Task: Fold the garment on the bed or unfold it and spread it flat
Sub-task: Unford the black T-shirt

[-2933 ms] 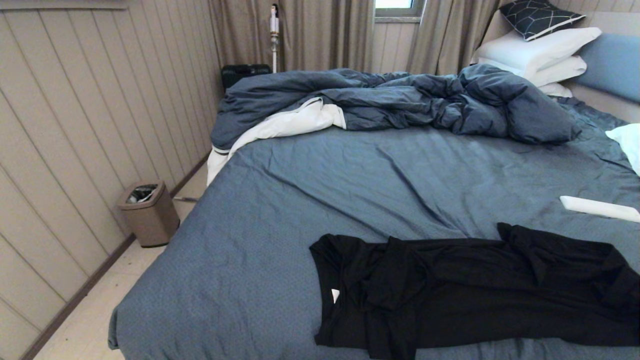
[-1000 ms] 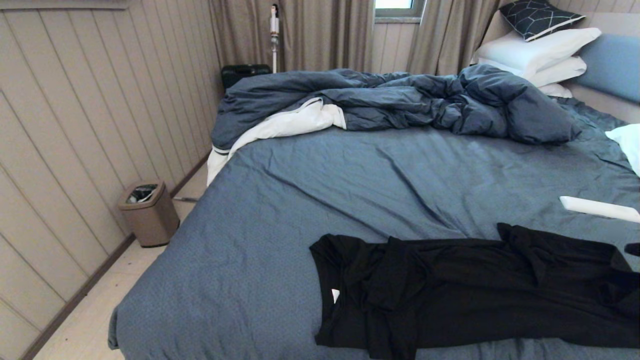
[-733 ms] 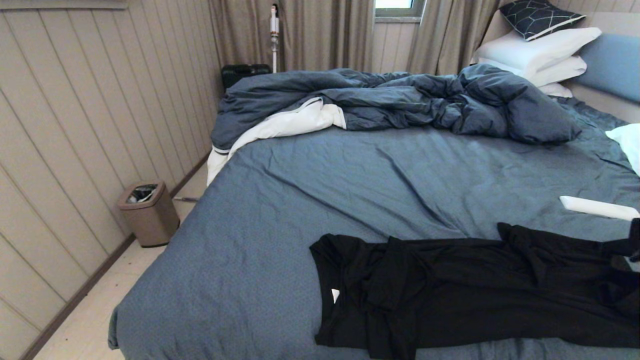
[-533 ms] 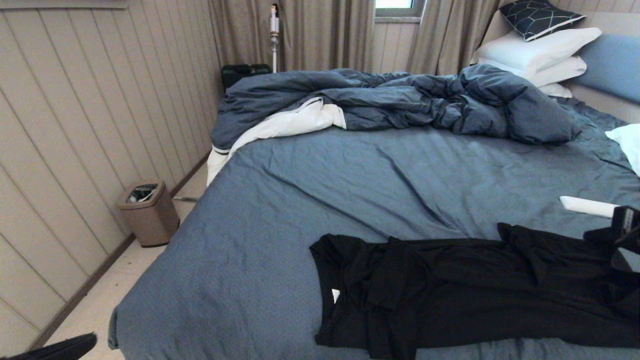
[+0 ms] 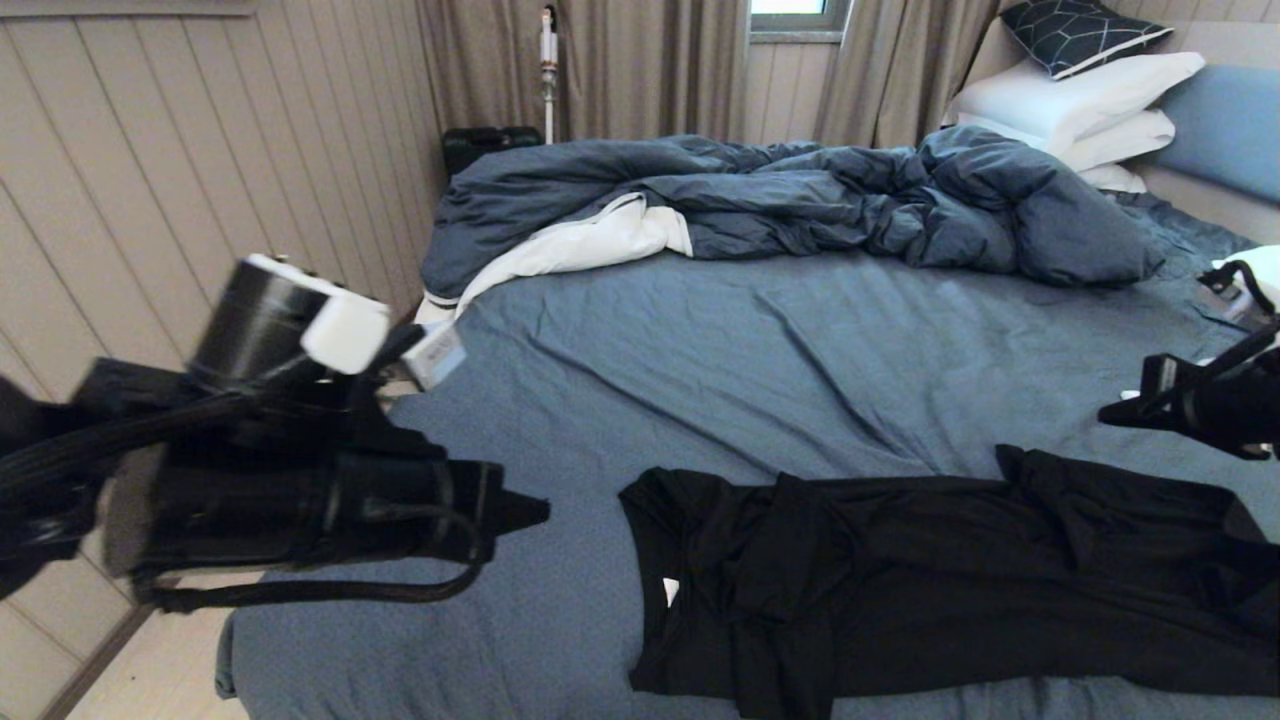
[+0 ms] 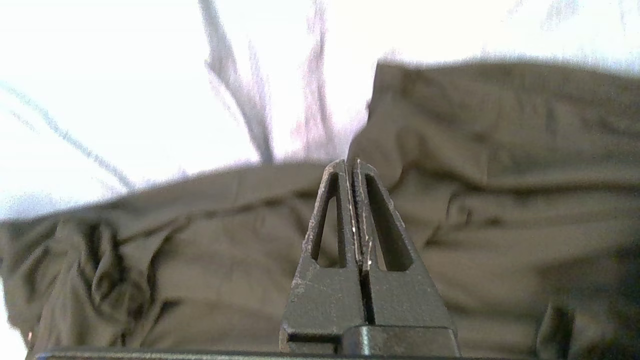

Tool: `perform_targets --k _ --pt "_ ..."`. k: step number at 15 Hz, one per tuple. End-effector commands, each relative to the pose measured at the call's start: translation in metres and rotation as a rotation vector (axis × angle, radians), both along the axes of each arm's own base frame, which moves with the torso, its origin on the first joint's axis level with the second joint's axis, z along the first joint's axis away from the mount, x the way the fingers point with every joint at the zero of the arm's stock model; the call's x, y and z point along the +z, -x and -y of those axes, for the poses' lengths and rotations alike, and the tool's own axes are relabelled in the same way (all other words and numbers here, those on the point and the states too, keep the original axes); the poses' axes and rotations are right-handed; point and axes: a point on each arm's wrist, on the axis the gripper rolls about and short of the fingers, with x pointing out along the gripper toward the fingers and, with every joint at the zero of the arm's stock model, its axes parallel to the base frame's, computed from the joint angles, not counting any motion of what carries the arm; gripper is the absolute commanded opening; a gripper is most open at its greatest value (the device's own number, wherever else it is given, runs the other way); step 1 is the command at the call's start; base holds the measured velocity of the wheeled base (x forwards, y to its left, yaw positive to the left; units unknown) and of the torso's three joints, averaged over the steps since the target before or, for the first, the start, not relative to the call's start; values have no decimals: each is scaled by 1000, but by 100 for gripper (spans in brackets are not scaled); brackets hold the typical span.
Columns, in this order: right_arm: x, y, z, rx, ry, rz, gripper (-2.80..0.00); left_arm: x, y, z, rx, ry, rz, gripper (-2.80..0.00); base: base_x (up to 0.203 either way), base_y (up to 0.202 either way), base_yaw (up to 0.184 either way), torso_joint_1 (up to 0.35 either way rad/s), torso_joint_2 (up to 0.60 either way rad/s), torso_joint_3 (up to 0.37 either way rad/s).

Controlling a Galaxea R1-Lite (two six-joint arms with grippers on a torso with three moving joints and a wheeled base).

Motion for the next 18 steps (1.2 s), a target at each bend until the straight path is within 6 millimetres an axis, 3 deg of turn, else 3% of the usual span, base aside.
perform_targets --k 1,4,7,15,18 --pt "-9 -16 5 6 -13 -25 -280 -41 -30 45 -32 -83 -106 0 0 0 0 0 0 0" --pt "-12 -29 3 24 -15 -27 -280 -66 -46 92 -13 -120 -127 0 0 0 0 0 0 0" --pt "-13 -33 5 25 -10 -25 -280 -84 -51 118 33 -176 -99 0 0 0 0 0 0 0" --pt "-18 -38 8 23 -18 -38 -280 -115 -65 136 106 -253 -50 0 0 0 0 0 0 0" --pt "-18 -38 8 23 -17 -36 -280 -120 -61 143 84 -249 -48 0 0 0 0 0 0 0"
